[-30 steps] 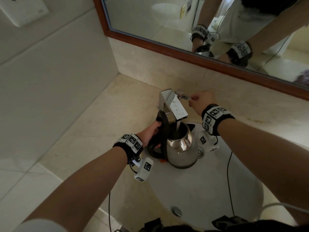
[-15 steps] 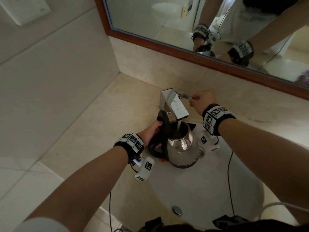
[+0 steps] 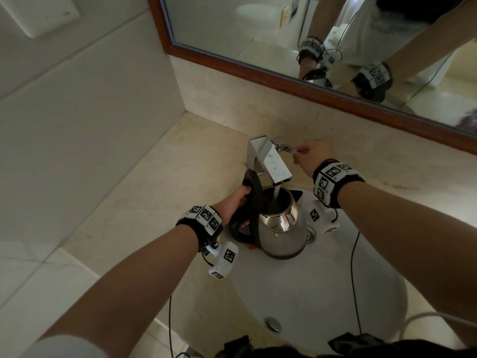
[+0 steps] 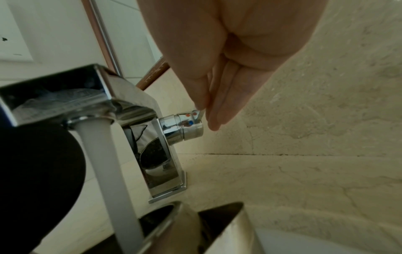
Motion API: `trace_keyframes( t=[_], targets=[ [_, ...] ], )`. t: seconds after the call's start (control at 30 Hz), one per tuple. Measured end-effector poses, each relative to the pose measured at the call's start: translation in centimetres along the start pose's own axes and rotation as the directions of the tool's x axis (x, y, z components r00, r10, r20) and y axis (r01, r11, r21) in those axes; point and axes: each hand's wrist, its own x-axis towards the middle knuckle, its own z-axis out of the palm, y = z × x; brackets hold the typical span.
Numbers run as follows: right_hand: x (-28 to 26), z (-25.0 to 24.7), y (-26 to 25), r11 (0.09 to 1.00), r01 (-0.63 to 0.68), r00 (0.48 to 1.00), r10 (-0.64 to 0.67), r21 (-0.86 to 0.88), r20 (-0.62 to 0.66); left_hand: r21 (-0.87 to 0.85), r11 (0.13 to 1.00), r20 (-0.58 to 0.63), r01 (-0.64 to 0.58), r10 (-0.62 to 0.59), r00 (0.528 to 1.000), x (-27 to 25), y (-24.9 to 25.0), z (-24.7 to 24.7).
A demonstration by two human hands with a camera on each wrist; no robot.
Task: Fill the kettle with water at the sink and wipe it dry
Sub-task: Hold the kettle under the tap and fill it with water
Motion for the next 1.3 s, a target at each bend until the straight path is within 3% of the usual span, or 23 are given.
trace_keyframes(
  t=[0.27, 1.3],
  targets=[
    [0.07, 0.0, 0.06, 1.0, -0.007, 1.0, 0.007, -0.004, 0.004, -0.028, 1.0, -0.035, -0.001, 0.0, 0.999, -0.02, -0.02, 0.09],
    [0.29, 0.08, 0.02, 1.0, -0.025, 1.0, 0.026, 0.017, -0.008, -0.018, 1.0, 0.009, 0.004, -0.004, 1.0, 0.47, -0.06, -0.08]
  ],
)
